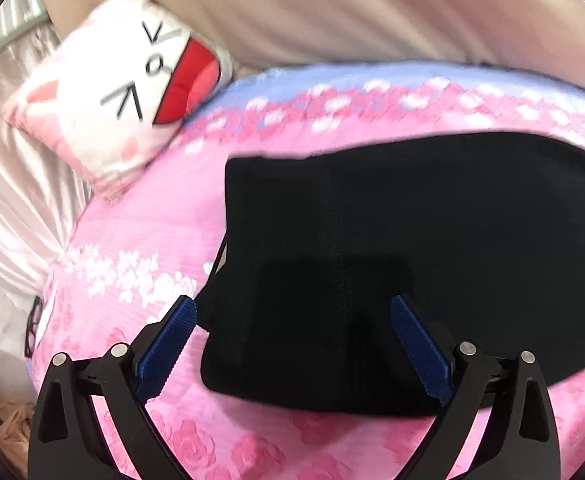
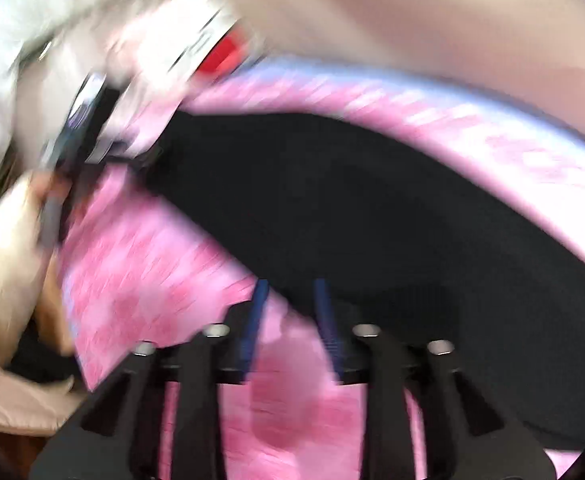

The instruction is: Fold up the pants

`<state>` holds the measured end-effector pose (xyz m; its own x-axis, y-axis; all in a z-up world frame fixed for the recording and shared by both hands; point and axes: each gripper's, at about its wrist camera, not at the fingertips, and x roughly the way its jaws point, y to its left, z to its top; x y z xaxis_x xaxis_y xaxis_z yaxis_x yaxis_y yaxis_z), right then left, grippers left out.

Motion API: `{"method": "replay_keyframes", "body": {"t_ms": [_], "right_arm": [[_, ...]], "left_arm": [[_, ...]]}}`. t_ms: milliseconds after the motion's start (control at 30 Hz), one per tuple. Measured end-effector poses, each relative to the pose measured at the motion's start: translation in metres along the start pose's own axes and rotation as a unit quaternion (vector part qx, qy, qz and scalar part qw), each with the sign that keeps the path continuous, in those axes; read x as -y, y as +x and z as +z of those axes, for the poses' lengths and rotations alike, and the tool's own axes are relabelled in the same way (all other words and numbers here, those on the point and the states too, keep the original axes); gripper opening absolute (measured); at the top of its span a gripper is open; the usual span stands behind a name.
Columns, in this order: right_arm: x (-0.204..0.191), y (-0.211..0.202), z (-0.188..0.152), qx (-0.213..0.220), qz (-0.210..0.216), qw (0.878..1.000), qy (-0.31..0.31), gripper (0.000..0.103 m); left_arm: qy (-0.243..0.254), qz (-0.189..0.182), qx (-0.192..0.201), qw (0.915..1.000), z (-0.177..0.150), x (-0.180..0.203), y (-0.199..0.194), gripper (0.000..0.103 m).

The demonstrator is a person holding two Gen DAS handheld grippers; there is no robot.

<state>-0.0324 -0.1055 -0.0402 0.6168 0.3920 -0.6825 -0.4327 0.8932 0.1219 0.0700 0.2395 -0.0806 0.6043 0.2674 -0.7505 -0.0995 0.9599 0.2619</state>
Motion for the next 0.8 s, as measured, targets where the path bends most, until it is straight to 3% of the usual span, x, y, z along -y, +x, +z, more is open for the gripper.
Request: {"method": "replay_keyframes", "body": {"t_ms": [67, 100, 167, 267, 367, 567, 667, 800], "right_arm": [[0.028, -0.020, -0.010, 0.013, -0.017, 1.000, 0.014, 0.056], [0.037, -0.024, -0.018, 0.000, -0.035, 0.999, -0.003, 0.056], [0.033, -0.019, -0.026, -0.030, -0.063, 0.996, -0.054, 0.056], [0.010, 0.000, -0.033, -0.052, -0.048, 0.990, -0.125, 0.054], [-0.009, 0.028, -0.030, -0.064, -0.054, 0.984, -0.156, 0.053], [0.009, 0.058, -0.018, -0.094, -0.006, 0.990, -0.103, 0.031], [0.003, 0.050, -0.015, -0.106, 0.017, 0.990, -0.092, 0.005], [-0.029, 0.047, -0.028, -0.111, 0.018, 0.988, -0.105, 0.005]], "left_arm": [[0.005, -0.018, 0.019, 0.9996, 0.000, 0.011, -0.018, 0.097], [0.008, -0.026, 0.025, 0.9993, 0.000, 0.019, -0.026, 0.097], [0.016, -0.040, 0.031, 0.9986, 0.000, 0.033, -0.031, 0.097], [0.031, -0.062, 0.034, 0.9970, 0.001, 0.060, -0.036, 0.097], [0.040, -0.079, 0.031, 0.9956, -0.001, 0.080, -0.039, 0.097], [0.028, -0.095, 0.035, 0.9945, -0.003, 0.084, -0.048, 0.097], [0.028, -0.079, 0.031, 0.9960, -0.001, 0.081, -0.044, 0.097], [0.018, -0.075, 0.030, 0.9966, 0.003, 0.073, -0.041, 0.097]]}}
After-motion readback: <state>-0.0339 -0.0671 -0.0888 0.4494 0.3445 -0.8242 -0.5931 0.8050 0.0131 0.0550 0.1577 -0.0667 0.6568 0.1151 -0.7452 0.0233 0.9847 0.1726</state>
